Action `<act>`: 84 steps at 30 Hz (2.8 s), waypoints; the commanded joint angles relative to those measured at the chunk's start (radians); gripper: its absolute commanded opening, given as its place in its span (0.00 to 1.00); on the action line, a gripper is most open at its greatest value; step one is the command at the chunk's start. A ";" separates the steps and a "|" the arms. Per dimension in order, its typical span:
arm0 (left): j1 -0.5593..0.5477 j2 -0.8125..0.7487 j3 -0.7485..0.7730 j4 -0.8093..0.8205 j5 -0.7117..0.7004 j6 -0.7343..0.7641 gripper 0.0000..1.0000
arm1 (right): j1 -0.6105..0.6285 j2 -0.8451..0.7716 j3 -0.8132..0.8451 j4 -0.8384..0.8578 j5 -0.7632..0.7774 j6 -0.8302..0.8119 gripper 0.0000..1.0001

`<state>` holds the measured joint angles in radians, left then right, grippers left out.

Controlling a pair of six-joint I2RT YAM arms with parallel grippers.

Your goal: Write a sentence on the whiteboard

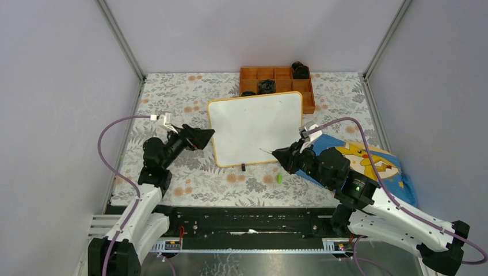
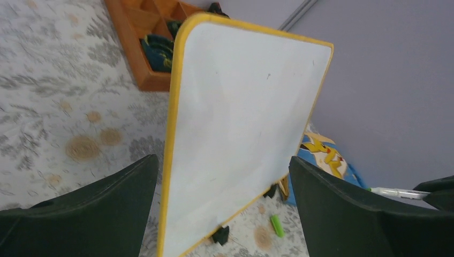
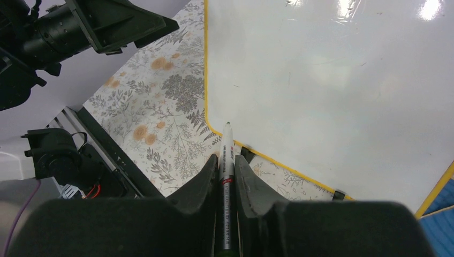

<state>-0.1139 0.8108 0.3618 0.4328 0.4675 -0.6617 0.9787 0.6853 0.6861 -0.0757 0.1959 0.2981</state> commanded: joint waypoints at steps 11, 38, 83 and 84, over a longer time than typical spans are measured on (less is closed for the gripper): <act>0.086 0.217 0.341 -0.404 -0.166 -0.087 0.98 | -0.006 0.016 0.038 0.136 -0.092 -0.024 0.00; 0.046 0.016 0.355 -0.613 -0.718 0.197 0.99 | -0.006 0.037 0.009 0.165 -0.095 -0.018 0.00; 0.180 0.723 0.058 0.957 0.479 -0.325 0.86 | -0.005 0.050 0.042 0.140 -0.121 0.046 0.00; 0.180 0.743 0.060 0.981 0.487 -0.339 0.84 | -0.005 0.056 0.045 0.141 -0.122 0.047 0.00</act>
<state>0.0662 1.4971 0.4000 1.2617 0.9051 -0.9691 0.9787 0.7250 0.6861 0.0113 0.0978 0.3336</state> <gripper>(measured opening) 0.871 0.187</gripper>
